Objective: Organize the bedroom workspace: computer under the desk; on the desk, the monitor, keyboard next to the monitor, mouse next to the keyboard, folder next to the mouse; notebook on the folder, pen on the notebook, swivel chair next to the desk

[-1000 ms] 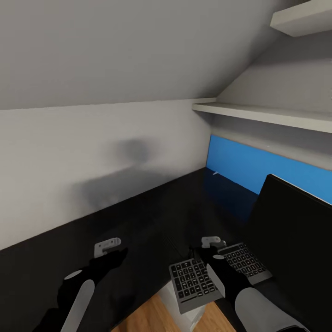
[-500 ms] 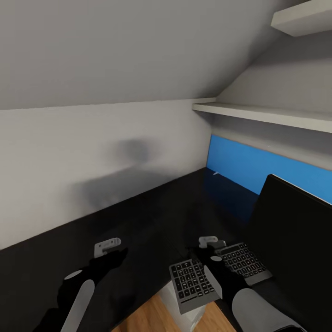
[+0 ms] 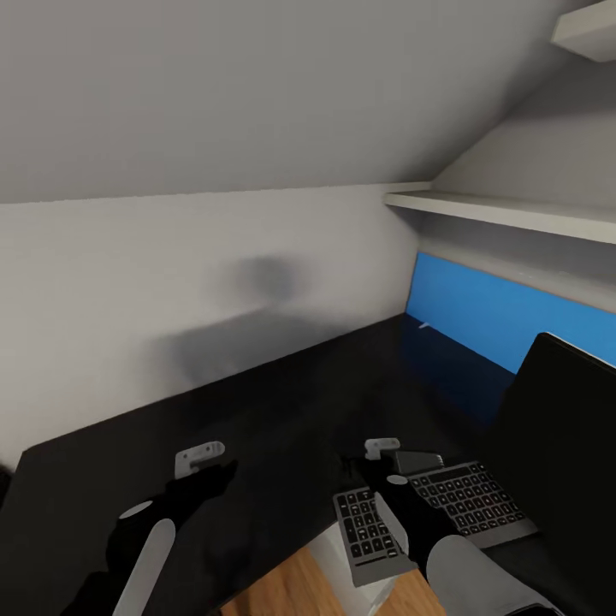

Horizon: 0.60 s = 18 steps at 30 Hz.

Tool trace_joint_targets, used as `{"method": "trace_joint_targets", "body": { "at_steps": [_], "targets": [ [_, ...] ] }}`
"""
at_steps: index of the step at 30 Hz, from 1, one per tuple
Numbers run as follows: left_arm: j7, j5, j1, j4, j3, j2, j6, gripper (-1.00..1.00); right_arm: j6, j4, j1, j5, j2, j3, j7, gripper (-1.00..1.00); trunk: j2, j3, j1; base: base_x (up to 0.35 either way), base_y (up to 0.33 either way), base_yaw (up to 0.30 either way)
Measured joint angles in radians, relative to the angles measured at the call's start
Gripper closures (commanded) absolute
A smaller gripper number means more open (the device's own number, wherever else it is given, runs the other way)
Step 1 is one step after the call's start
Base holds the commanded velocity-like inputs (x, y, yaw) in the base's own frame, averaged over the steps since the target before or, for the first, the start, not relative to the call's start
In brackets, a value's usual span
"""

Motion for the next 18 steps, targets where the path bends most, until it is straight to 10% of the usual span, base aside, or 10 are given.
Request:
{"method": "trace_joint_targets", "body": {
  "at_steps": [5,9,18],
  "targets": [
    [0.000,-0.001,0.000,0.000,0.000,0.000,0.000,-1.00,0.001,0.000,0.000,0.001,0.001,0.012,0.003,-1.00,0.000,0.000,0.000,0.000,0.000,0.013],
    [0.000,0.000,0.000,0.000,0.000,0.000,0.000,-1.00,0.005,-0.001,0.000,-0.001,0.000,0.155,0.046,-1.00,0.000,0.000,0.000,0.000,0.000,0.001],
    [0.000,0.000,0.000,0.000,0.000,0.000,0.000,-1.00,0.004,-0.002,0.000,-0.002,-0.001,0.220,0.065,-1.00,0.000,0.000,0.000,0.000,0.000,0.000]
  ]
}}
